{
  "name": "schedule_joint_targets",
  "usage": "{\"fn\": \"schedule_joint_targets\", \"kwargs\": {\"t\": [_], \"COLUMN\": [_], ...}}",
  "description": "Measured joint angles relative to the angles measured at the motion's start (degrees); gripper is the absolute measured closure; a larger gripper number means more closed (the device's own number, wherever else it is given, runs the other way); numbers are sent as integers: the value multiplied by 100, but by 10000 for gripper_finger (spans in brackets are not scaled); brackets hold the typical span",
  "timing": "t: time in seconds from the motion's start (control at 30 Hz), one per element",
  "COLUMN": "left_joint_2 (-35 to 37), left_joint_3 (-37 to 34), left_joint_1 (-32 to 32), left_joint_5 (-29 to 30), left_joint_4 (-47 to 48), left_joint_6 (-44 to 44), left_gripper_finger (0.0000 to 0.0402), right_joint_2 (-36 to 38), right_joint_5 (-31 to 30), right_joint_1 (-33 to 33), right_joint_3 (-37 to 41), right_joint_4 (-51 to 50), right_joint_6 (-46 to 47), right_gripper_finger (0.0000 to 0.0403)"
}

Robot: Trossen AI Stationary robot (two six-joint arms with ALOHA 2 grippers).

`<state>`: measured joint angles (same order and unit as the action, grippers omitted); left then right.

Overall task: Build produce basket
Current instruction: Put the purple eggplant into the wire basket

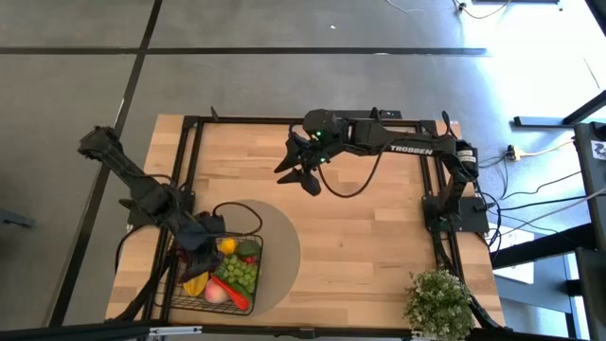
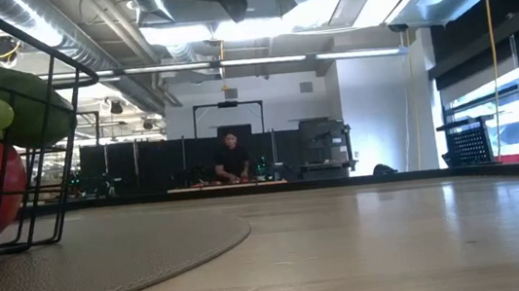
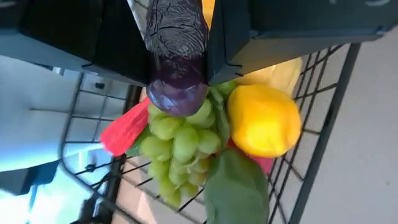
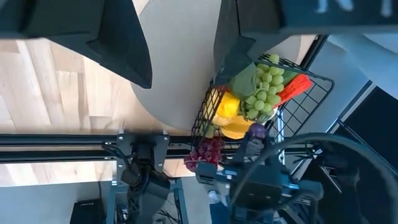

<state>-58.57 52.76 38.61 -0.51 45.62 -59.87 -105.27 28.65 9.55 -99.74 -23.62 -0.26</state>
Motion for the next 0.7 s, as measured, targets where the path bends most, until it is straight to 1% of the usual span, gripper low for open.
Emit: {"fn": "schedule_joint_targets", "kwargs": {"t": [0.13,0.37,0.47,0.57,0.7], "left_joint_2": [0,-3,-4,-4,-3], "left_joint_3": [-175,-502,-592,-656,-711], "left_joint_1": [100,185,183,183,182], "left_joint_5": [4,-84,-258,-442,-601], "left_joint_4": [13,111,112,127,125], "left_joint_6": [0,-15,-87,-412,-490], "left_gripper_finger": [274,274,274,274,274], "right_joint_2": [0,0,0,0,0], "right_joint_5": [22,583,600,598,598], "right_joint_1": [-49,-71,-75,-75,-75], "right_joint_3": [0,0,0,0,0], "right_joint_4": [0,-1,-2,-1,5], "right_joint_6": [-145,-288,-301,-302,-303], "right_gripper_finger": [240,240,240,240,240]}}
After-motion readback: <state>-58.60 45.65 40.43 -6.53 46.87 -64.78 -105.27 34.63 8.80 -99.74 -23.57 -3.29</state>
